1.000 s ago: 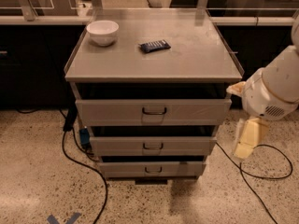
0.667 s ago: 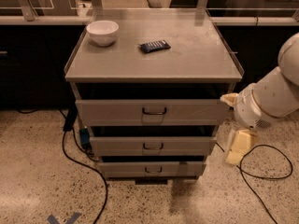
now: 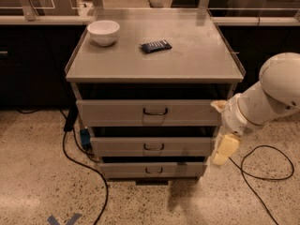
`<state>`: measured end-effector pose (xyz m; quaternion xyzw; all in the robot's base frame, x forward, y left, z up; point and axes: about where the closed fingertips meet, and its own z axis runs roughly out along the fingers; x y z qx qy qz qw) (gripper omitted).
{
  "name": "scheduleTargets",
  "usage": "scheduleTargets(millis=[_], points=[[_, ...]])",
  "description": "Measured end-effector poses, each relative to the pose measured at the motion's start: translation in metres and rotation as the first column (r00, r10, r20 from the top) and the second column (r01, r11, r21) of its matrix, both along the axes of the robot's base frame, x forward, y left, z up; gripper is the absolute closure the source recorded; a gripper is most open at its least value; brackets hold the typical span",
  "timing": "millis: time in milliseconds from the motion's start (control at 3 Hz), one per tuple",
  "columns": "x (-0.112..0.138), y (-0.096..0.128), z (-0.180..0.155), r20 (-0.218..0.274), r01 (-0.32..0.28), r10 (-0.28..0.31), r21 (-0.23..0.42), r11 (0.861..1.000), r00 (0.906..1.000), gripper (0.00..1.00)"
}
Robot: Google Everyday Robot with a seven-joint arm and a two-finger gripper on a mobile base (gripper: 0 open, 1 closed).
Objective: Open top drawer
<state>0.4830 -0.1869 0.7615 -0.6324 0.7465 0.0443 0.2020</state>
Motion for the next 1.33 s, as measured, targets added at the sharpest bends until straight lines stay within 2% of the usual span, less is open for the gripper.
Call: scheduleTargets(millis=[333,667,1000,1333], points=[[0.016,0.004,-0.011,0.027,-0.015,0.015,0.003,1.0,0.9995,0.0],[0.047,0.013,-0.026,0.07,-0.048,0.048,-0.005,0.999,0.9964,0.0],[0.092,0.031,-0.075,0.064,-0.088,0.087,0.02,0.996,0.9942,0.0],[0.092,0.032,-0.075,0.064,-0.089,0.087,0.021,0.996,0.9941,0.0]])
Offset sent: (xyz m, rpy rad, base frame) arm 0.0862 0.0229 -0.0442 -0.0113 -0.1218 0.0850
